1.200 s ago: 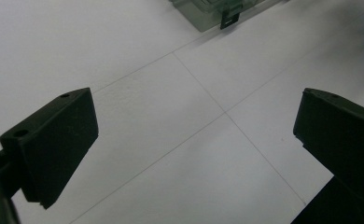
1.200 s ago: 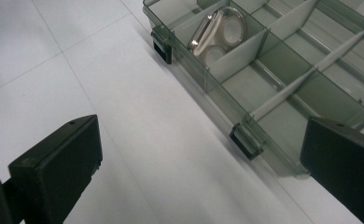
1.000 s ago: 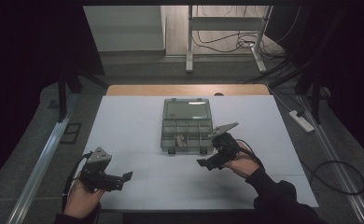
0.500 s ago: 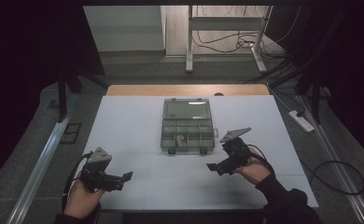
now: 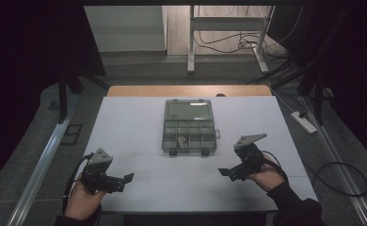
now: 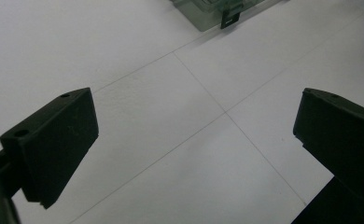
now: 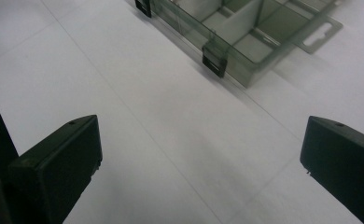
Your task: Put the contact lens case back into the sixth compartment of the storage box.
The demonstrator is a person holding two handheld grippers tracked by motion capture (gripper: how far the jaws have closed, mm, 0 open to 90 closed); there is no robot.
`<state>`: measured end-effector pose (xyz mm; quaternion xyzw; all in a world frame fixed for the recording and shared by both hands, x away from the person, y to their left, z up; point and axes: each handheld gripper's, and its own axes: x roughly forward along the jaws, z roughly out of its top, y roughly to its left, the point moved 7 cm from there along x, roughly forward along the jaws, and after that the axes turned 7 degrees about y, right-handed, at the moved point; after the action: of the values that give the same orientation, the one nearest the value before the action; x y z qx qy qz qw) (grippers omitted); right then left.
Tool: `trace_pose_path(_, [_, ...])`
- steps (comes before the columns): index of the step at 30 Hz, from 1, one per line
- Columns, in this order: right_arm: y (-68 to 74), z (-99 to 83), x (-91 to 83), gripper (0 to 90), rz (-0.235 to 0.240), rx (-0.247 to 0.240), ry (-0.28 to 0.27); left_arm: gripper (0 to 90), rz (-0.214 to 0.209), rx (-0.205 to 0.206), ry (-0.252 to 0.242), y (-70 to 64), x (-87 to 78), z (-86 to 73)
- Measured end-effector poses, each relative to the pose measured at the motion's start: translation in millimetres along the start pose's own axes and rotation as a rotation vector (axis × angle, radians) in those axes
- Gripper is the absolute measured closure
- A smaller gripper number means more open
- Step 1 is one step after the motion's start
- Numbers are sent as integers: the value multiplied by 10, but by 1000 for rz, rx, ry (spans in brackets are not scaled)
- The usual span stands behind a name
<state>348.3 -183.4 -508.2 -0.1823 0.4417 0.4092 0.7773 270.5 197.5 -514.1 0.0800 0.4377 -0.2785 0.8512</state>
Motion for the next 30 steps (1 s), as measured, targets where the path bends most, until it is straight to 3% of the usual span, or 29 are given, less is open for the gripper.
trace_pose_path(11, [-78, -253, -155, 0, -41, 20, 2, 4, 1, -1, 1, 0, 2, 1])
trace_pose_path(30, [-221, -589, -445, 0, -91, 140, -30, 4, 3, -1, 3, 2, 2, 1])
